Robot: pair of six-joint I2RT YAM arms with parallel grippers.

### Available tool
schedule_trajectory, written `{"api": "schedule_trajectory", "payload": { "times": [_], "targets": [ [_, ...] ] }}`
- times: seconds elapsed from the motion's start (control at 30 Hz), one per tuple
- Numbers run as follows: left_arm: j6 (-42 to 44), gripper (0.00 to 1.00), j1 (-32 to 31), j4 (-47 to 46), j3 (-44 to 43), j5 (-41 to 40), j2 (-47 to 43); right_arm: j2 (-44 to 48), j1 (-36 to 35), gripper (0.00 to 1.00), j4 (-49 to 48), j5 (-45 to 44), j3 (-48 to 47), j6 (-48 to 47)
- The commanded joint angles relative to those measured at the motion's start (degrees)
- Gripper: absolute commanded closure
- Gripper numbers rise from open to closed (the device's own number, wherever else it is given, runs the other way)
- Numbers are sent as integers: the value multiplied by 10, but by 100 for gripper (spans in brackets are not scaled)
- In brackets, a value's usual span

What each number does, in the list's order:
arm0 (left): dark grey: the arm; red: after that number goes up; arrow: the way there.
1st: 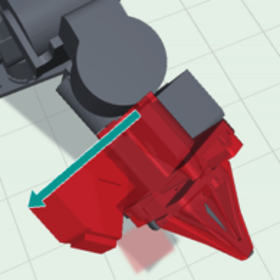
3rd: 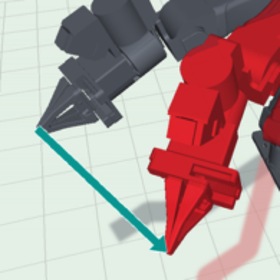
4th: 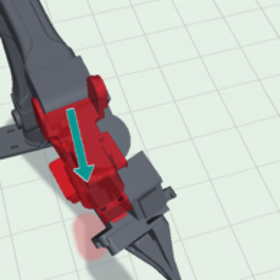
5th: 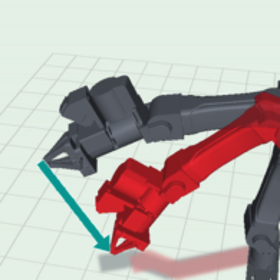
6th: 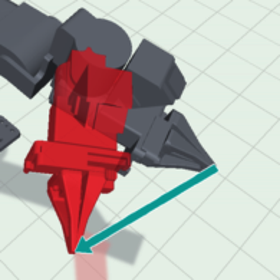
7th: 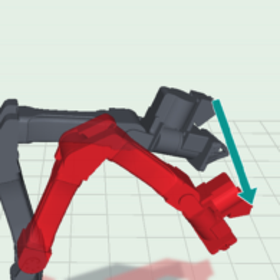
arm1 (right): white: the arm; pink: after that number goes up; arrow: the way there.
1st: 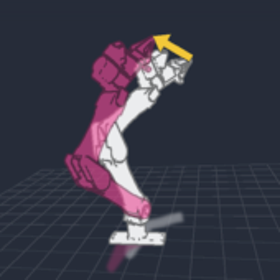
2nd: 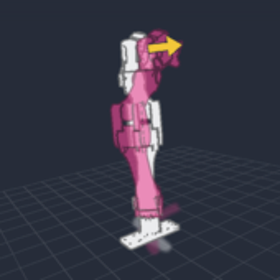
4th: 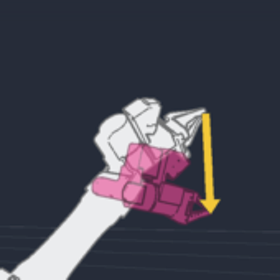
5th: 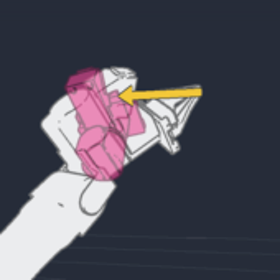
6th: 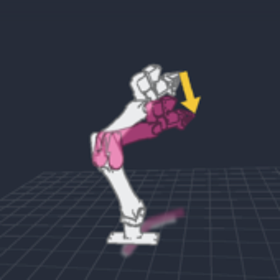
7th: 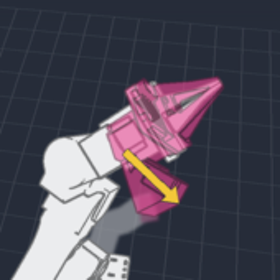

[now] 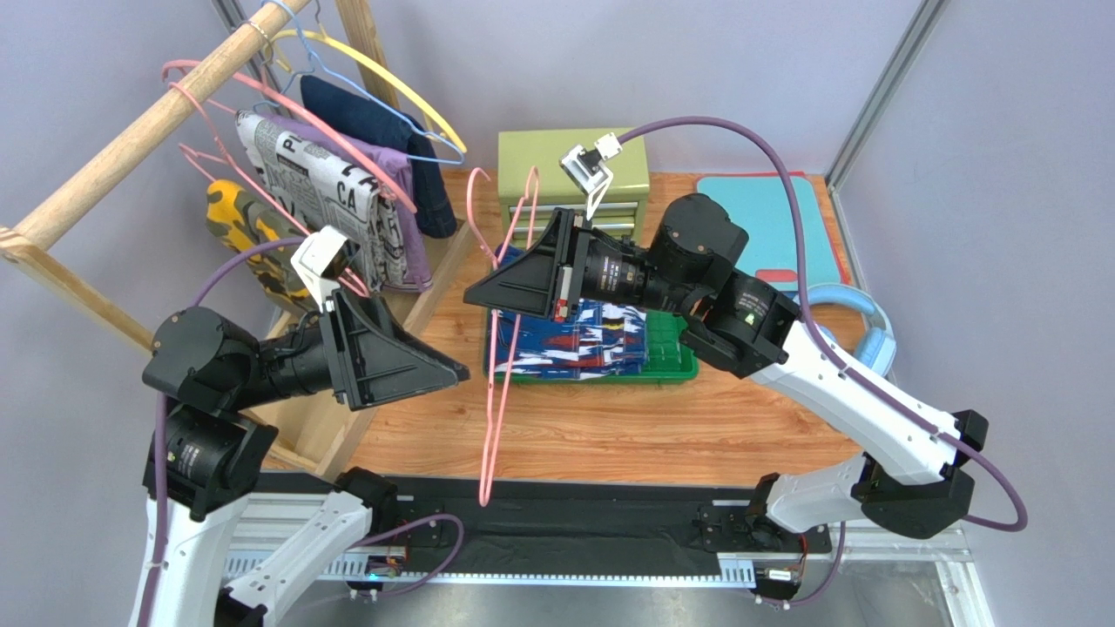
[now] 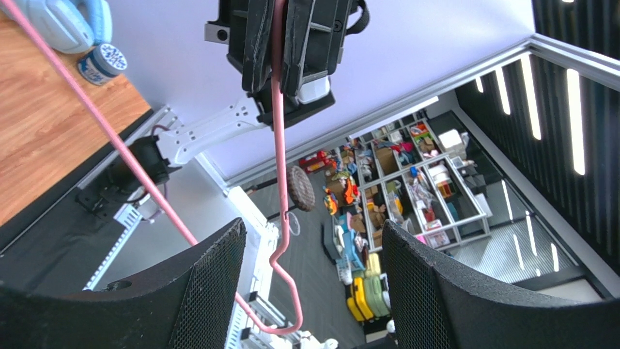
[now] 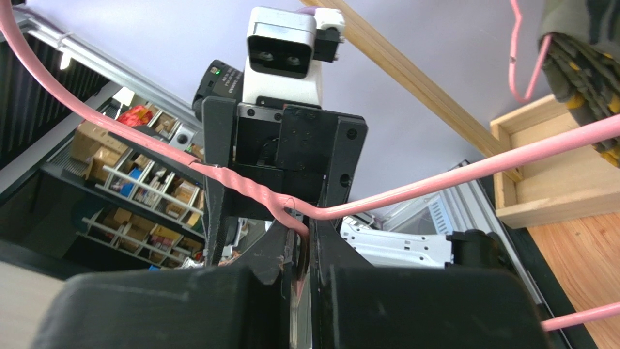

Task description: Remove the trousers from the hanger

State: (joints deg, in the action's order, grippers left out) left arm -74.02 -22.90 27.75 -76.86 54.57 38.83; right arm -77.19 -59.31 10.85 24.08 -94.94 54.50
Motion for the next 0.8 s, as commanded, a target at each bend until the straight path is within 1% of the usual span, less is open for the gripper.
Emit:
{"api": "schedule_trajectory", "payload": {
  "times": [0.0,0.2,0.53,0.6,0.67,0.73,0.77],
  "targets": [
    [-49,26,0,-67,-9,27,5,-17,-2,100,-72,54,-26,21],
    [-53,30,0,-65,-10,1,8,-34,-6,100,-68,56,-45,25],
    [-59,33,-1,-38,5,-5,0,-64,-24,100,-98,53,-64,44],
    [-59,35,0,-36,4,-9,-2,-70,-27,100,-97,50,-68,45],
    [-63,40,0,-36,-1,-12,-3,-73,-32,100,-98,48,-71,49],
    [-67,47,-1,-36,-8,-12,-1,-76,-37,100,-99,47,-71,51],
    [-69,49,0,-36,-8,-10,-1,-76,-39,100,-100,44,-74,50]
  ]
}}
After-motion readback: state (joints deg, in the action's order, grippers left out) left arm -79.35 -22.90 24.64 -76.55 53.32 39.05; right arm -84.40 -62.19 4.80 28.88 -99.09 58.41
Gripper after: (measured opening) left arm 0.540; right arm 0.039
